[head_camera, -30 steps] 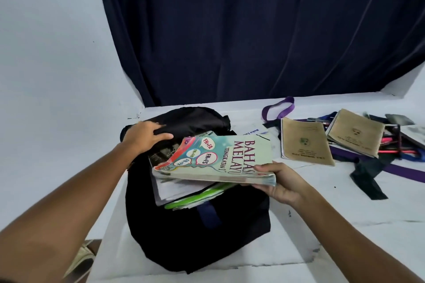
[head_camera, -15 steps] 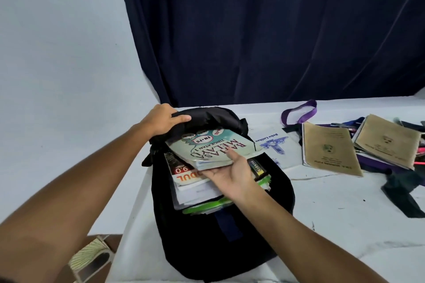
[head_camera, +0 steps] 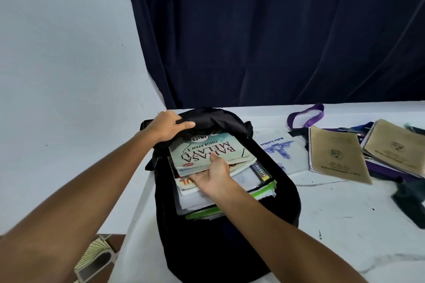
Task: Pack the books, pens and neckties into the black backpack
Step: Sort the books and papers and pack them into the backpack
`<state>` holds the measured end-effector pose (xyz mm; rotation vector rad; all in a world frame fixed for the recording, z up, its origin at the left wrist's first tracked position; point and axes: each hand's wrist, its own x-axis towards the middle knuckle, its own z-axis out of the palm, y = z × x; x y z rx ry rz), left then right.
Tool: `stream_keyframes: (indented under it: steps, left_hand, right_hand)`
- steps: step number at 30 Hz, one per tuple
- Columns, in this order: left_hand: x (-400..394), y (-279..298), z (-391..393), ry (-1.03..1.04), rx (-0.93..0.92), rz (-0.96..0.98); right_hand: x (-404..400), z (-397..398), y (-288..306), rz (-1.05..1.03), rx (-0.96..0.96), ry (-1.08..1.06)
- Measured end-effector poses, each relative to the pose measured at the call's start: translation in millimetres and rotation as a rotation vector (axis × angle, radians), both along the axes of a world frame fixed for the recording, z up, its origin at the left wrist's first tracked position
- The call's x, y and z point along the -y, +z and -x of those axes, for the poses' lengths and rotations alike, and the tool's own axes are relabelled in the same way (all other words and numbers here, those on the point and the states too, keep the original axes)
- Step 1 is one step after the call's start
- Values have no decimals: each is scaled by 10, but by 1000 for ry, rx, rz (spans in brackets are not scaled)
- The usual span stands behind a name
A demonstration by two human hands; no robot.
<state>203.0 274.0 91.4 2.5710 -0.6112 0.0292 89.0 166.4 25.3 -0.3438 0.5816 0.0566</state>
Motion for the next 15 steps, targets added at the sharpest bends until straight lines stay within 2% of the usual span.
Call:
stream_keyframes:
  steps: [4, 8, 10, 12, 15]
  left_hand:
    - [-31, -106, 2, 21, -5, -30]
    - [11, -160, 76, 14, -20, -43]
    - [164, -178, 158, 33, 36, 3]
    - [276, -178, 248, 23, 103, 71]
    - [727, -173, 480, -69, 150, 166]
  right_hand:
    - [184, 256, 77, 158, 54, 316]
    - [420, 518, 180, 272, 99, 547]
    - [619, 654, 218, 396, 162, 643]
    - [811, 747, 285, 557, 200, 688]
    - [1360, 900, 325, 639, 215, 572]
